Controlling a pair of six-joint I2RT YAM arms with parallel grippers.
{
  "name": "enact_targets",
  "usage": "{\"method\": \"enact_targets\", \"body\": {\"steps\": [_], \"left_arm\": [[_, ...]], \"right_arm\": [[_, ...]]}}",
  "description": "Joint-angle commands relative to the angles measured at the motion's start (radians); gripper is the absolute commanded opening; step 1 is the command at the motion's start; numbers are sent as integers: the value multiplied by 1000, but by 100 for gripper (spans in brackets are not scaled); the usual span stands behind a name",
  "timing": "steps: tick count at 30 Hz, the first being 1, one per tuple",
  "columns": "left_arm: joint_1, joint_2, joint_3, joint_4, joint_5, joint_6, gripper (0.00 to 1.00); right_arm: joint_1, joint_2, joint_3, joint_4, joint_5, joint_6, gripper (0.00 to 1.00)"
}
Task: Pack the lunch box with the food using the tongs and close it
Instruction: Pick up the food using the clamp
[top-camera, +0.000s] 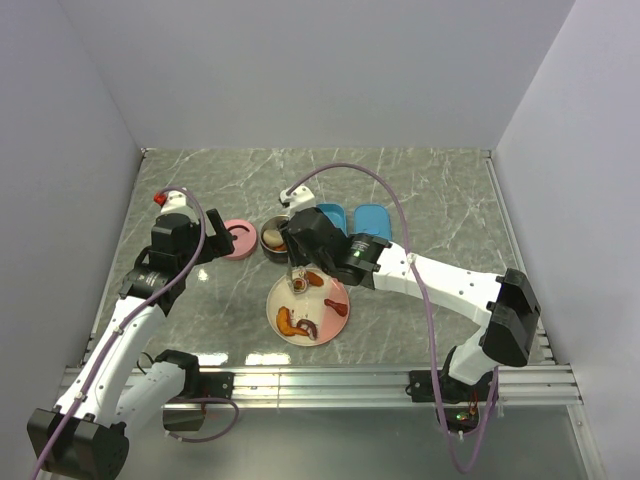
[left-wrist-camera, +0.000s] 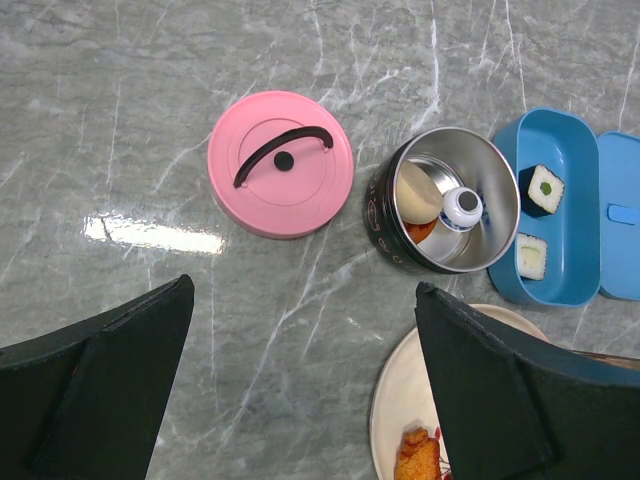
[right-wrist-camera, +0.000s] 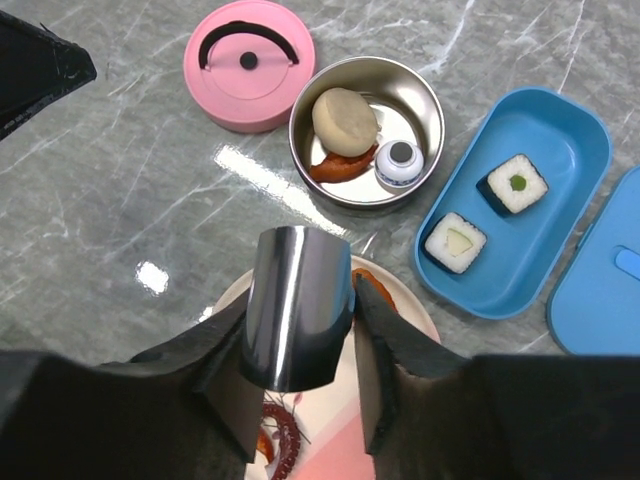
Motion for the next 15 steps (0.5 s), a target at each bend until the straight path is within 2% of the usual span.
{"method": "enact_targets", "body": {"steps": [1,6,15], "left_arm": [[-3,-7,5,9,-2,5,99],[-3,-8,2,9,-2,4,99],[-3,-16,-6,12,-2,4,99]], "right_arm": [[8,12,-1,25,8,6,39],[11,6,16,6,33,0,30],[11,-17,148,-40,74,-37,27]]}}
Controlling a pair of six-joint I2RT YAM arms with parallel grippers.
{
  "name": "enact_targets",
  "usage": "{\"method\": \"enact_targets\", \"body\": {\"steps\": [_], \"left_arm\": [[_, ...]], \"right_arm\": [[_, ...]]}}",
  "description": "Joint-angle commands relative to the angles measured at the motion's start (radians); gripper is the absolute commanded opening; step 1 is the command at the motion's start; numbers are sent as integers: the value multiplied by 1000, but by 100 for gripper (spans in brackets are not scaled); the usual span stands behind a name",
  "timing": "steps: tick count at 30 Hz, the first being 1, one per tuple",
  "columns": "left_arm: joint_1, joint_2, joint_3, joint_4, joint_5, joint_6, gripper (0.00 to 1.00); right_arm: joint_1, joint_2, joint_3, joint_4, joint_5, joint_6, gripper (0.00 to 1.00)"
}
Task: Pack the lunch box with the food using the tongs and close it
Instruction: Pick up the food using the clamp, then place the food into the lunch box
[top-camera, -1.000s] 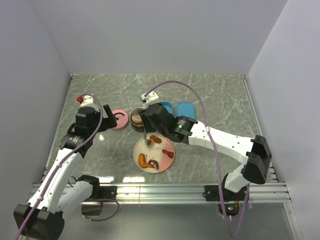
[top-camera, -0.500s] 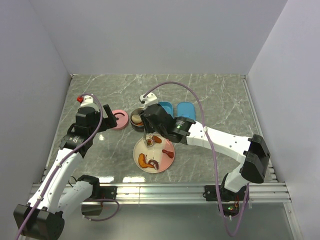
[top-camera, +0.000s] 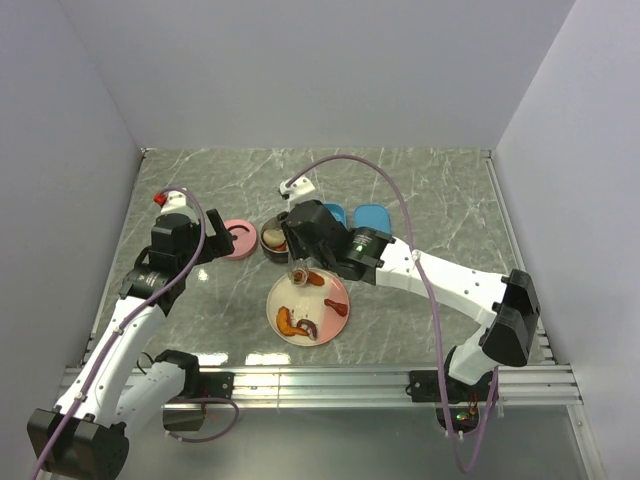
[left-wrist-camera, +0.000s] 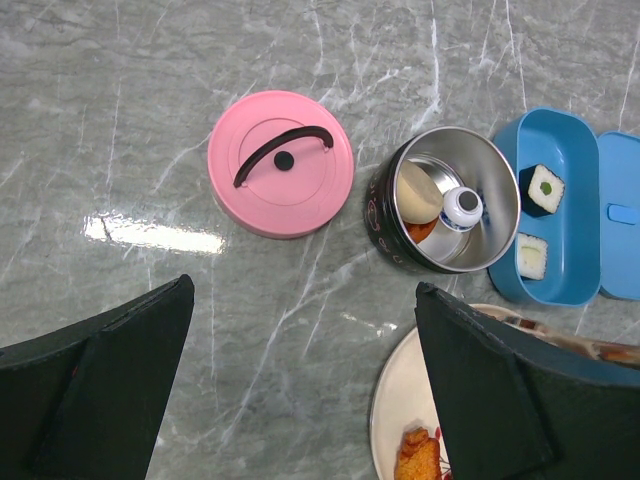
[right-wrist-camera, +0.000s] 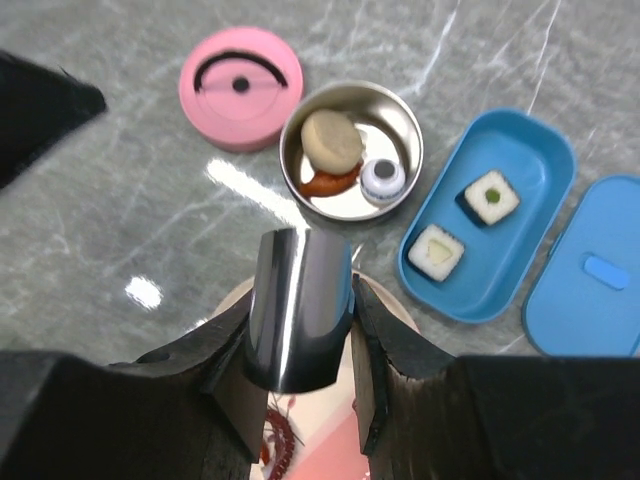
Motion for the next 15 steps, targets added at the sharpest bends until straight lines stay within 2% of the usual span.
{"method": "enact_targets", "body": {"steps": [1,15], "left_arm": [[-3,-16,-5,14,-2,4,99],[-3,-16,2,6,-14,14,100]], "right_arm": [[9,-19,95,22,37,-30,27],[-84,168,332,68,19,-159,27]]}}
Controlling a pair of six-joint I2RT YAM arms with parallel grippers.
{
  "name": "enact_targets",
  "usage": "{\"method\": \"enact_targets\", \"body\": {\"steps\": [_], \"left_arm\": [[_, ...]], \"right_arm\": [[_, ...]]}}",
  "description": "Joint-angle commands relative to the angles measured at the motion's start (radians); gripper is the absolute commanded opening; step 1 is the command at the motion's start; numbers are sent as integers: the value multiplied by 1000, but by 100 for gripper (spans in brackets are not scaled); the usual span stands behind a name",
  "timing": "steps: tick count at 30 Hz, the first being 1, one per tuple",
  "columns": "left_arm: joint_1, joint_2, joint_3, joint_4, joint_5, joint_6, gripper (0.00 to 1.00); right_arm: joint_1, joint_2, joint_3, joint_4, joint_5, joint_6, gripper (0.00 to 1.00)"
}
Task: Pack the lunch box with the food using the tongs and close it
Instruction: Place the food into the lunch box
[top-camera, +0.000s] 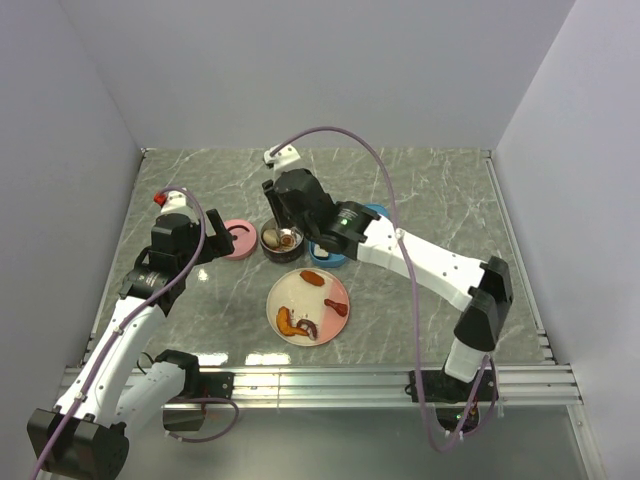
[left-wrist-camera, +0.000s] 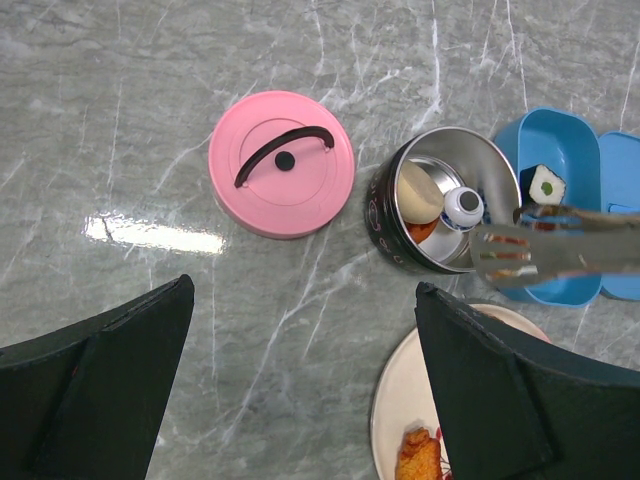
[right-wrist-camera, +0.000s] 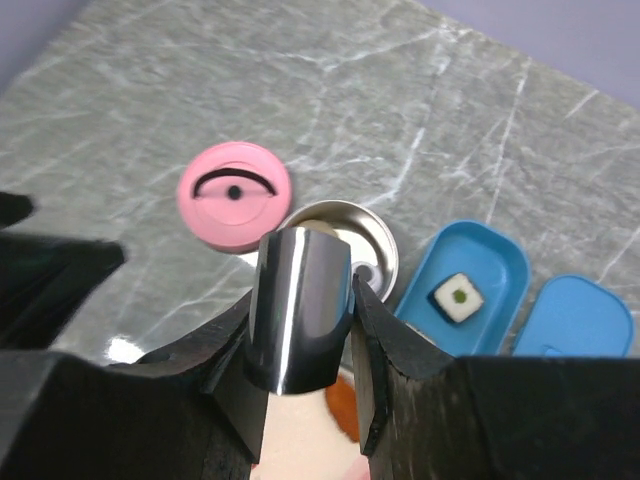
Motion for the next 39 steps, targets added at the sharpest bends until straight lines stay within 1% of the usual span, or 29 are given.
{"method": "enact_targets", "body": {"steps": [1,6,12,18,25,28,29,30,33,39], "left_arm": [[-3,-15,2,6,-16,15,100],[-3,-13,12,2,-22,20,99],[-3,-10,15,-1,-27,25,99],[-3,-7,16,-1,-26,25,99],[-3,-7,21,-6,-27,25,99],[-3,-7,22,-9,-30,28,99],[-3,-7,24,-11,-32,26,100],[-4,-9,24,-9,-32,26,99],[-3,-9,24,-9,-30,26,99],[-4,-6,22,-4,-24,23,99]], "right_arm": [[-38,37,80,49,4,-49,27],[-68,75,108,66,-10,-78,28],[-87,83,107,92,-41,-94,28],[-90,94,110,121,-62,-95,28],[-90,136,163,118,-77,-101,29],[-90,152,174,109,-77,-100,35],[-90,152,174,109,-77,-98,40],[-90,149,172,112,-76,-100,42],[-90,135,166,115,-73,-100,43],[-87,81,151,112,-68,-101,42]]}}
